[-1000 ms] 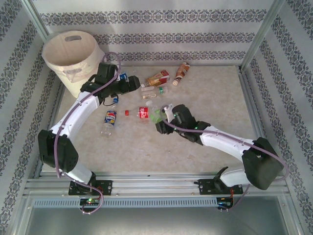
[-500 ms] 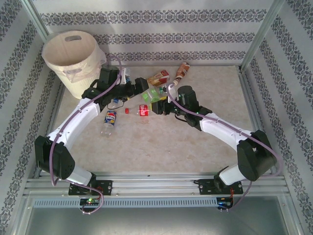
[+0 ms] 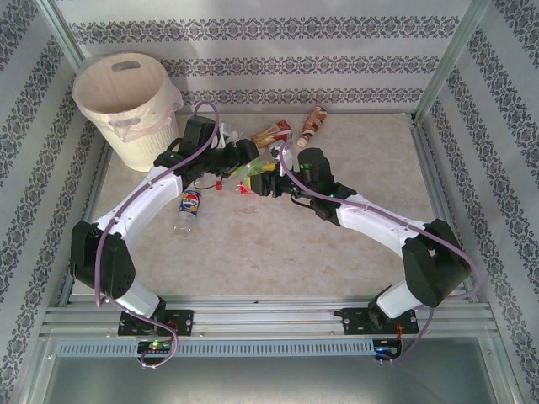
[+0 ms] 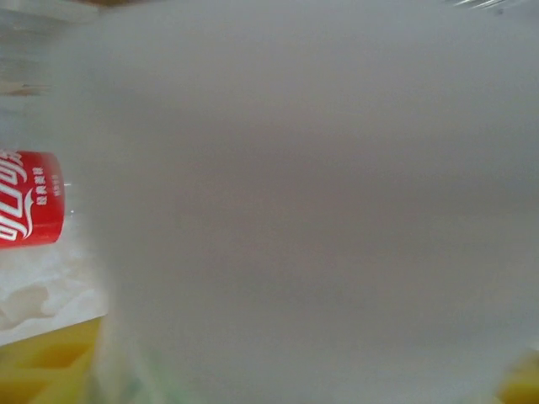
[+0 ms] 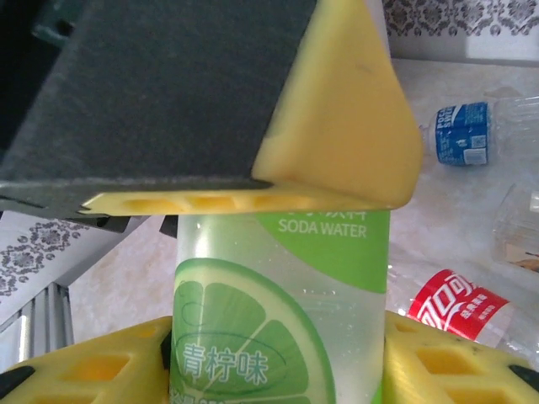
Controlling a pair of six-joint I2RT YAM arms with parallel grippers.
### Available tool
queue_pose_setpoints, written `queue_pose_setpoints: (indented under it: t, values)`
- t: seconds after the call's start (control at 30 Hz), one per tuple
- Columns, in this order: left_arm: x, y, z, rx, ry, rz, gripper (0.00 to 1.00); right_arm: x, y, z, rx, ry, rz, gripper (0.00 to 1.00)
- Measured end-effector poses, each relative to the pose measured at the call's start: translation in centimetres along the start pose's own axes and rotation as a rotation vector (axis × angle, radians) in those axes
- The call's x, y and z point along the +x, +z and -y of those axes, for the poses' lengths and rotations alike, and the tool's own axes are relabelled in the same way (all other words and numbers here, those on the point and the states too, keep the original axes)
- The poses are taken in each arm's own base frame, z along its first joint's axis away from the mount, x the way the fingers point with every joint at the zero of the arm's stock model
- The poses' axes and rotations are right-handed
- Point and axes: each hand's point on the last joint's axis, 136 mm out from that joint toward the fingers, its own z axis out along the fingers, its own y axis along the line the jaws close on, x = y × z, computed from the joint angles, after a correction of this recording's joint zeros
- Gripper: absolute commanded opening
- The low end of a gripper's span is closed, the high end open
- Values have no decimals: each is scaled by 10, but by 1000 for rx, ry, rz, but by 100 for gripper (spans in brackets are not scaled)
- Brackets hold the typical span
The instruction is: Put the plastic bottles in the bin
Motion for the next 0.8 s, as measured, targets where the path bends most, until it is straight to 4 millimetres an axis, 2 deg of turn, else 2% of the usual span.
queue_pose_setpoints:
  t: [0.13,0.17,0.3,0.4,0.5,0.67,0.8]
  values:
    - [-1,1,2,5,6,6,51,0,0,0,-7,5,-4,70]
    - [-1,1,2,9,7,5,49,0,-1,0,-10,6,-6,80]
    - [-6,1,0,6,7,19,48,0,-5,2,-36,23,-19,97]
    - [-13,-1,-6,-11,0,41,48,-2,-14,4,-31,23,-21,98]
    - [-31,-9,-11,-36,11,98,48,-12,-34,6,-5,2,15,98]
    - [-74,-35,-7,-64,60,228,48,-42,-73,22,130,-44,142,98]
    - [-112,-64,-8,-116,106,351,48,-49,-93,46,268,-38,204,98]
